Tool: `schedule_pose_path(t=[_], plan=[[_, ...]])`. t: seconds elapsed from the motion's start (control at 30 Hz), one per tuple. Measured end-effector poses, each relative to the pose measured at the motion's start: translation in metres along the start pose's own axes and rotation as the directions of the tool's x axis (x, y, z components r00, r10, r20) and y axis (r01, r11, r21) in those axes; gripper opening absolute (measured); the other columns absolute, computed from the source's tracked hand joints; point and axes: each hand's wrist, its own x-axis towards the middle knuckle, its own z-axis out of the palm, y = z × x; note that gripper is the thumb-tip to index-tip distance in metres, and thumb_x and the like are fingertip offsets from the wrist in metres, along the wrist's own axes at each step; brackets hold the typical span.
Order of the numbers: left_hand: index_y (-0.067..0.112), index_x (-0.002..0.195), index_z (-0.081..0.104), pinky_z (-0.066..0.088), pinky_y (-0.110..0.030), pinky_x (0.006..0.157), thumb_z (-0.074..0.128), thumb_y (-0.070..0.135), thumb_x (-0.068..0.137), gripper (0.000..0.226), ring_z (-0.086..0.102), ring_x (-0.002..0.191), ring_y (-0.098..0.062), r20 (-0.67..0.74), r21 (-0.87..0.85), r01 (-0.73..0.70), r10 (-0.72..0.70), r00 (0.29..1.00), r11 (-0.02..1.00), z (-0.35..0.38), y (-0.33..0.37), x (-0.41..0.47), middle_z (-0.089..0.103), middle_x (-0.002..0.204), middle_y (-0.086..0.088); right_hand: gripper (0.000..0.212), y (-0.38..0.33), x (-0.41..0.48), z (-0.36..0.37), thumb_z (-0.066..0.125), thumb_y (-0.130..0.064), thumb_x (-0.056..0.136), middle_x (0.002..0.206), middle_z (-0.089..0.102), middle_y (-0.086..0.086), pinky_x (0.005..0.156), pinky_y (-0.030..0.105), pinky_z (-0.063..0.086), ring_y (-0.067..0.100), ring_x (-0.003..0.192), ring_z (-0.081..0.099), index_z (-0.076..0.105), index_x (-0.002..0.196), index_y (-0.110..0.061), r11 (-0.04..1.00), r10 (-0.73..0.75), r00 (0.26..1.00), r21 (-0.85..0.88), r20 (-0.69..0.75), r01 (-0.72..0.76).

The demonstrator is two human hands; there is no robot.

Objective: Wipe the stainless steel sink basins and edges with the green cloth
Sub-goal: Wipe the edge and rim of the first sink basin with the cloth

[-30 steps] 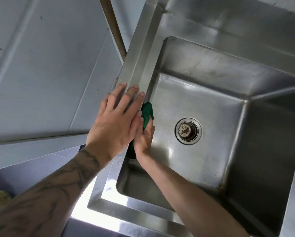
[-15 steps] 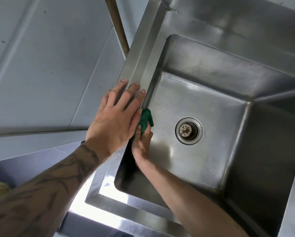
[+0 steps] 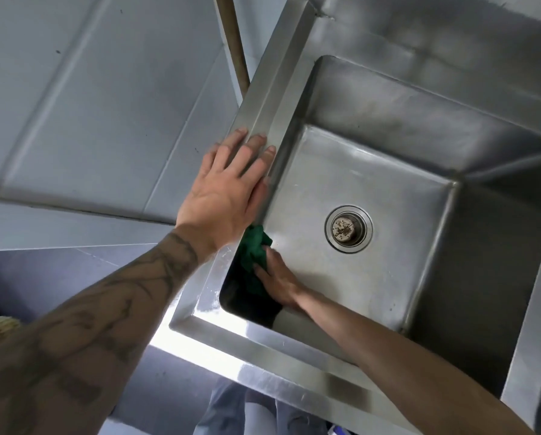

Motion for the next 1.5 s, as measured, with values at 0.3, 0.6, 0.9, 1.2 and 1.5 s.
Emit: schedule_pose_path(t=[0.3, 0.6, 0.9, 1.2, 1.5], plan=[[0.014, 0.165, 0.035, 0.011, -0.053, 0.133, 0.034, 0.036, 0.111, 0.058, 0.014, 0.164, -0.028, 0.006, 0.032, 0.17, -0.17, 0.985, 0.985, 0.016, 0.041, -0.155, 0.03, 0.173, -0.004, 0.051, -0.035, -0.076, -0.034, 0.025, -0.05, 0.112, 0.155, 0.047, -0.004, 0.122, 0.028, 0.025, 0.01, 0.139, 0.042, 0.051, 0.151, -0.028, 0.938, -0.217, 0.948, -0.219, 0.235, 0.269], [0.013, 0.166, 0.031, 0.012, -0.056, 0.133, 0.034, 0.041, 0.108, 0.064, 0.011, 0.165, -0.026, -0.034, 0.046, 0.336, -0.335, 0.942, 0.941, 0.025, 0.068, -0.163, 0.026, 0.174, -0.004, 0.045, -0.013, -0.061, -0.041, 0.04, -0.035, 0.113, 0.149, 0.048, 0.006, 0.12, 0.034, 0.03, 0.025, 0.138, 0.043, 0.041, 0.157, -0.027, 0.876, -0.19, 0.946, -0.391, 0.262, 0.284], [0.012, 0.165, 0.032, 0.014, -0.057, 0.132, 0.042, 0.041, 0.106, 0.066, 0.012, 0.165, -0.026, -0.049, 0.023, 0.346, -0.344, 0.938, 0.938, 0.026, 0.07, -0.162, 0.029, 0.174, -0.005, 0.043, 0.021, -0.088, -0.066, 0.043, -0.034, 0.111, 0.127, 0.052, -0.003, 0.117, 0.029, 0.034, 0.015, 0.124, 0.049, 0.049, 0.152, -0.022, 0.853, -0.179, 0.948, -0.438, 0.265, 0.283], [0.012, 0.165, 0.034, 0.014, -0.056, 0.132, 0.048, 0.043, 0.104, 0.069, 0.015, 0.164, -0.027, -0.077, 0.038, 0.342, -0.338, 0.938, 0.939, 0.026, 0.069, -0.162, 0.031, 0.173, -0.005, 0.027, 0.008, -0.136, -0.078, 0.043, -0.036, 0.112, 0.118, 0.054, -0.009, 0.105, 0.032, 0.044, 0.014, 0.115, 0.056, 0.055, 0.136, -0.033, 0.912, -0.253, 0.928, -0.254, 0.272, 0.323], [0.012, 0.165, 0.033, 0.016, -0.057, 0.131, 0.041, 0.044, 0.104, 0.07, 0.016, 0.164, -0.028, -0.092, 0.049, 0.338, -0.332, 0.939, 0.94, 0.026, 0.068, -0.161, 0.031, 0.173, -0.005, 0.038, 0.04, -0.101, -0.082, 0.038, -0.044, 0.112, 0.128, 0.053, -0.01, 0.118, 0.044, 0.035, 0.013, 0.126, 0.045, 0.049, 0.147, -0.036, 0.895, -0.067, 0.944, -0.398, 0.324, 0.2]])
